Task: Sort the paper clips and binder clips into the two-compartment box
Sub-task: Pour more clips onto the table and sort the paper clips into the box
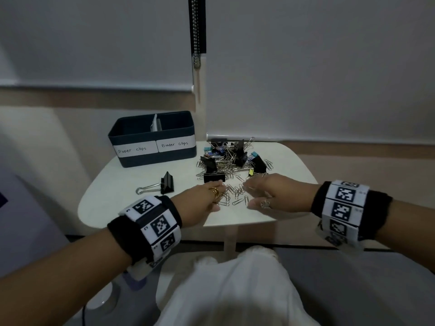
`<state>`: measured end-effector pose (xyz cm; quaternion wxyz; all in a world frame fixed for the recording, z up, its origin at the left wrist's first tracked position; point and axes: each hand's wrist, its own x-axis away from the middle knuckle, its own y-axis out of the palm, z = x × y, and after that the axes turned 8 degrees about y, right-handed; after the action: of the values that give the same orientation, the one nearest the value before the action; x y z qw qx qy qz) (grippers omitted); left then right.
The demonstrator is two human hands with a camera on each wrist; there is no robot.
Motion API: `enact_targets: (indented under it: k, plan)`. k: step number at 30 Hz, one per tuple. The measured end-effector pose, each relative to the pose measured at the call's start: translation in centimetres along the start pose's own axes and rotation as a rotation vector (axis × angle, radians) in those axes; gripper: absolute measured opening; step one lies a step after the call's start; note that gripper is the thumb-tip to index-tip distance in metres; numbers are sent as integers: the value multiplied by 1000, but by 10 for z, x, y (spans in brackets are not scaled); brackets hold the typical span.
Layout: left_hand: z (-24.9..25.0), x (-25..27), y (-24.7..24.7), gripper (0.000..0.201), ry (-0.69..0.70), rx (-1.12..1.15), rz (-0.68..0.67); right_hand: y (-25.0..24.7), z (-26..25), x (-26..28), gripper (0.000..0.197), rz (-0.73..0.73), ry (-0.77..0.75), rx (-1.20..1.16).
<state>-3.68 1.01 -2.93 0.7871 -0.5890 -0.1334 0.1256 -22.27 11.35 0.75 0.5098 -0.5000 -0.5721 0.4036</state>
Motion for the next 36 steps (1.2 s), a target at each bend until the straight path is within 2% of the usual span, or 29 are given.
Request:
enact_targets:
  k: [2,4,7,10,13,16,19,23,26,33,35,36]
  plan:
    - [0,-2,-3,32,38,24,47,6,-5,-7,40,50,-4,29]
    - [-2,-1,-6,18,60,-16,75,11,-12,-19,32,91,-45,49]
    - [-4,2,-9,24,32,-29,154,12,-18,-31,20,169,-91,22]
    - [-2,5,-12,32,-54,51,254,15,-15,-38,19,221,-52,-73]
    - [0,6,-11,24,-127,135,342,15,-17,-39,20,230,28,-152]
    - [2,6,-8,17,-149,117,397,11,-21,-38,21,206,96,-177]
    - [4,6,-7,14,-187,54,383,10,-24,-37,20,218,159,-188]
    - [10,1,-11,11,-215,22,258,19,-29,-34,15,208,256,-194]
    - [8,-6,-11,16,-262,32,172,25,-36,-31,22,201,291,-83]
    - [8,-10,-19,12,-343,-5,140,27,-58,-27,19,218,394,91]
    - [4,-8,-30,16,-343,-39,147,17,-63,-20,29,206,419,140]
    - [-1,-7,-38,21,-349,-37,159,10,-64,-19,25,211,424,135]
